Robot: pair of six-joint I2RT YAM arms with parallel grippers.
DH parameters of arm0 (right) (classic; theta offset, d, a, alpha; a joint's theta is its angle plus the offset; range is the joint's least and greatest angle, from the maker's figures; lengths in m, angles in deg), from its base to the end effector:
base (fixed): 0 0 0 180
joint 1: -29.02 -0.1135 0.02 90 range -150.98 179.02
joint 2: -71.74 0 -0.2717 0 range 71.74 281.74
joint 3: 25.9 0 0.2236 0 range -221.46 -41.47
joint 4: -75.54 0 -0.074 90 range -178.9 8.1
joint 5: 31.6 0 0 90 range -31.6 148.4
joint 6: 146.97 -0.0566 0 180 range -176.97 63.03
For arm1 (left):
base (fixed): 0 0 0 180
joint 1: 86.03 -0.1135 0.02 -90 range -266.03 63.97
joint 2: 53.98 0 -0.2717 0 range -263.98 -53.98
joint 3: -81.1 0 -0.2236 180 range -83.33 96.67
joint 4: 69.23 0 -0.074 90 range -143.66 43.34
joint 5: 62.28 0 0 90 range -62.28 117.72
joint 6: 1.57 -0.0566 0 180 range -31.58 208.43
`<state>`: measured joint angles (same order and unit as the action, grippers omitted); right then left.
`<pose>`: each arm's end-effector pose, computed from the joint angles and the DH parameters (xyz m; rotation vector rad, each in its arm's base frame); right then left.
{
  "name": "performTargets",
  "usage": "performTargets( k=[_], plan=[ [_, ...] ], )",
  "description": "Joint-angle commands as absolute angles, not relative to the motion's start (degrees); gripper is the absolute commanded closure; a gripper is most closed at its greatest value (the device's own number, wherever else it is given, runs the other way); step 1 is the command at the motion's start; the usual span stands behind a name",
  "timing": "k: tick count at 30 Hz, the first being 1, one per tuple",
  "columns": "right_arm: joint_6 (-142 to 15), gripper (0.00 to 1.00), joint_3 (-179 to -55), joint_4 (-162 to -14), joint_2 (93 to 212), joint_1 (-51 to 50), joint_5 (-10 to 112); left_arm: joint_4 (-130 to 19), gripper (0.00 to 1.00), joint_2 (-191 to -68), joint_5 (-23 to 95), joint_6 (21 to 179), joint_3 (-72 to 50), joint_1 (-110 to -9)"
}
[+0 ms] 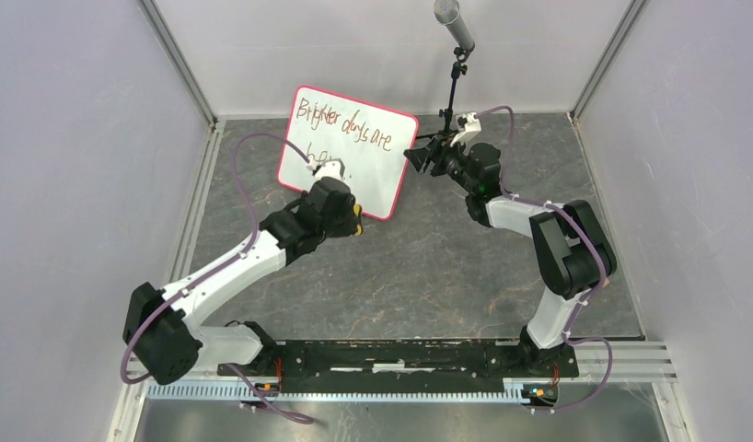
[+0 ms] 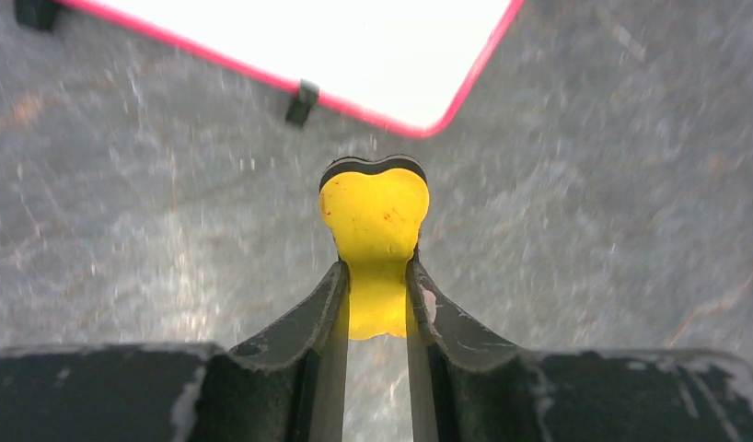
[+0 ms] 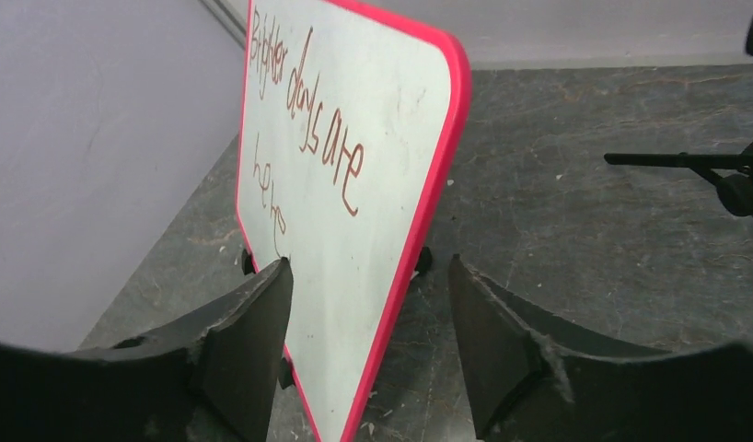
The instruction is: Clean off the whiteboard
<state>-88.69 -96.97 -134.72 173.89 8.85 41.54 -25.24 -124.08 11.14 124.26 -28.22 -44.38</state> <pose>0.3668 0.1522 0.2618 -0.0737 1.6633 0.9301 0.1933 -0.1503 0.2831 -0.0275 2.3164 -0.3602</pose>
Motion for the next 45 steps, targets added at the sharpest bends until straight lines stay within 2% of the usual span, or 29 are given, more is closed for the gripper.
performTargets(
  k=[1,3,5,8,21,32,40,44,45],
  plan=[
    [-87.01,0.36,-98.13,-138.3,176.19,8.52,36.93,-39.58,0.81,-130.22,4.63,120.53,-21.34,-46.56],
    [-87.87,0.46,-98.24,-139.13,177.18,8.54,36.21,-43.56,0.83,-134.31,3.09,121.95,-17.56,-47.95],
    [-88.73,0.51,-98.45,-140.85,178.03,8.47,34.12,-49.96,0.86,-137.49,2.03,121.31,-15.57,-48.15],
    [-88.29,0.55,-98.84,-141.59,178.86,8.43,32.31,-57.28,0.87,-141.8,0.51,119.64,-13.51,-48.58],
    [-85.66,0.65,-99.8,-140.94,180.15,8.54,31.31,-63.59,0.87,-153.03,5.07,119.79,-10.27,-55.43],
    [-85.22,0.62,-102.88,-138.06,182.4,8.78,31.29,-64.54,0.86,-153.32,6.98,122.2,-13.51,-58.31],
    [-83.49,0.45,-94.92,-142.32,176.07,10.85,34.91,-64.82,0.86,-151.6,7.38,122.26,-15.17,-58.54],
    [-83.48,0.43,-94.05,-141.08,175.28,11.82,35.08,-64.12,0.81,-151.31,9.88,123.56,-15.59,-58.57],
    [-83.58,0.42,-93.73,-141.1,175.11,12.13,34.98,-63.79,0.77,-151.12,10.2,124.08,-15.73,-58.57]
  ],
)
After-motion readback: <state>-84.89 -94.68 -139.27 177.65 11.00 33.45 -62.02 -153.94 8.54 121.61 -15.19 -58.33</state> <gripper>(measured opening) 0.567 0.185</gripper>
